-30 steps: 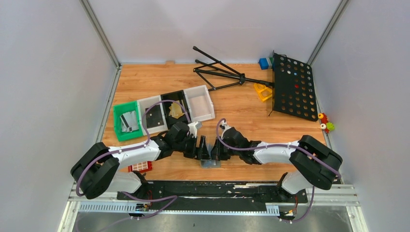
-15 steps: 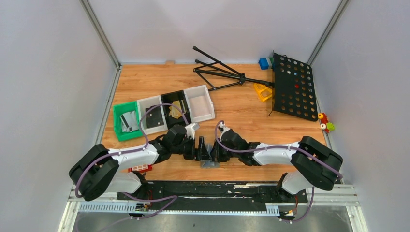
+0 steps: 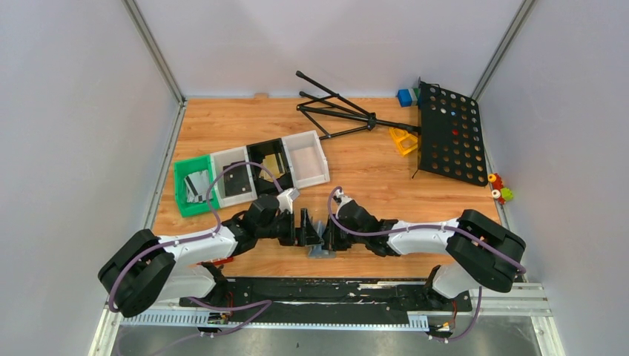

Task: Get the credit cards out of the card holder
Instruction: Remove the credit card from the card holder.

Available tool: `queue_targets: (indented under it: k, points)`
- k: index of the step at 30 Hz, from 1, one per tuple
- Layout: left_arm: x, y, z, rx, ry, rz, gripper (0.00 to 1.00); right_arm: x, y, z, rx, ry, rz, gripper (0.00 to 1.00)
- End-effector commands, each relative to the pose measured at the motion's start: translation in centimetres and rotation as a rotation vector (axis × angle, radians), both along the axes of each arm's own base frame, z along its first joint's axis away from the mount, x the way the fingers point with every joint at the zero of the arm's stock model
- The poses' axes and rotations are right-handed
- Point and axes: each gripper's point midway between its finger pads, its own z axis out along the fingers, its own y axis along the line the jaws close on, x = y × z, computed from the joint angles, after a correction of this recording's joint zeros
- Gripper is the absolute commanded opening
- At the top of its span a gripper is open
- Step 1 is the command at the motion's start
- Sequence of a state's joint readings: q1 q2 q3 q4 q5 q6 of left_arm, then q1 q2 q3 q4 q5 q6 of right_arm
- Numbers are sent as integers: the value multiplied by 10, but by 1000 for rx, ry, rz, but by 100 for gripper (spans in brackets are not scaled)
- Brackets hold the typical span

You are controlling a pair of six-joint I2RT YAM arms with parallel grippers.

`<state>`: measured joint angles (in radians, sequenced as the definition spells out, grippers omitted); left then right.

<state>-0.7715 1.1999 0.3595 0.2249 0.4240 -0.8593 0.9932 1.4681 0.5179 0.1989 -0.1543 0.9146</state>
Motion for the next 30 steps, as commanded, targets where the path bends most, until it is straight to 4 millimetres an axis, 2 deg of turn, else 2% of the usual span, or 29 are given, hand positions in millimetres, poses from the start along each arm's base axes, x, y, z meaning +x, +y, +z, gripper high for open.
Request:
queue_targets:
  k: [1, 16, 30]
  points:
    - [3, -3, 9, -50, -27, 8, 94, 8, 14, 23, 59, -54, -1, 0]
    - [3, -3, 2, -26, -3, 0, 88, 6, 18, 25, 69, -56, 13, 0]
    - [3, 6, -9, 48, 2, 9, 86, 5, 27, 38, 123, -89, 48, 0]
